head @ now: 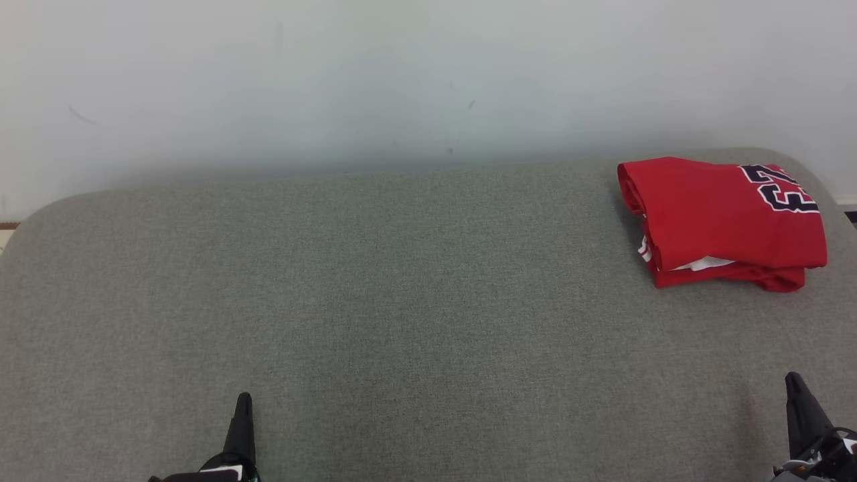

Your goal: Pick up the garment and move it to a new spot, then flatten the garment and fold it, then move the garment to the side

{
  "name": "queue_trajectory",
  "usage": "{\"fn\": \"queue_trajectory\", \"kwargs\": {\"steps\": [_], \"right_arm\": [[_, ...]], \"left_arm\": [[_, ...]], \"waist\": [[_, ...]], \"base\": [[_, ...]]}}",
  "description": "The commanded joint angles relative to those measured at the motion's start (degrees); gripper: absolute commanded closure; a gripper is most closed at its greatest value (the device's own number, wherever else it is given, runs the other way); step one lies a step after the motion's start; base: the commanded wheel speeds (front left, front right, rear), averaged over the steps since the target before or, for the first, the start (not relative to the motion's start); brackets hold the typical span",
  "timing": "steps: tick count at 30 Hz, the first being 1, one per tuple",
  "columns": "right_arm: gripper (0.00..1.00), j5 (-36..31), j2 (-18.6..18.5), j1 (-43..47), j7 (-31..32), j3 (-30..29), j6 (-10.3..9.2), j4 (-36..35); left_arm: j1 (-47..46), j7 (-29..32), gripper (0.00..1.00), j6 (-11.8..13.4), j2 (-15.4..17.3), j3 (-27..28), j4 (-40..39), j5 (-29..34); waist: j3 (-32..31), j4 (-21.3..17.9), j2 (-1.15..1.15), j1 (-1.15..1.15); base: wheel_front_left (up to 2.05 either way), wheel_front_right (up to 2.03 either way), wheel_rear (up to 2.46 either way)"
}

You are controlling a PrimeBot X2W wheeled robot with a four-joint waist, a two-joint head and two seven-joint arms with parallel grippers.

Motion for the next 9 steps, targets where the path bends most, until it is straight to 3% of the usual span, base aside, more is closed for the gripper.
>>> {"fn": "queue_trajectory", "kwargs": {"steps": [1, 9], "right_arm": [[1.00, 0.4, 0.1, 0.1, 0.2, -0.1, 0.02, 0.0], [1.00, 0.4, 0.1, 0.1, 0.2, 0.0, 0.02, 0.0]], "left_arm": [[-0.1, 0.0, 1.00, -0.2, 0.0, 0.0, 0.2, -0.6], [-0.1, 0.0, 1.00, -0.2, 0.0, 0.0, 0.2, -0.6]], "waist": [[0.0, 0.0, 0.00, 0.00], [0.0, 0.0, 0.00, 0.00]], "base": [[0.00, 0.00, 0.00], [0.00, 0.00, 0.00]]}}
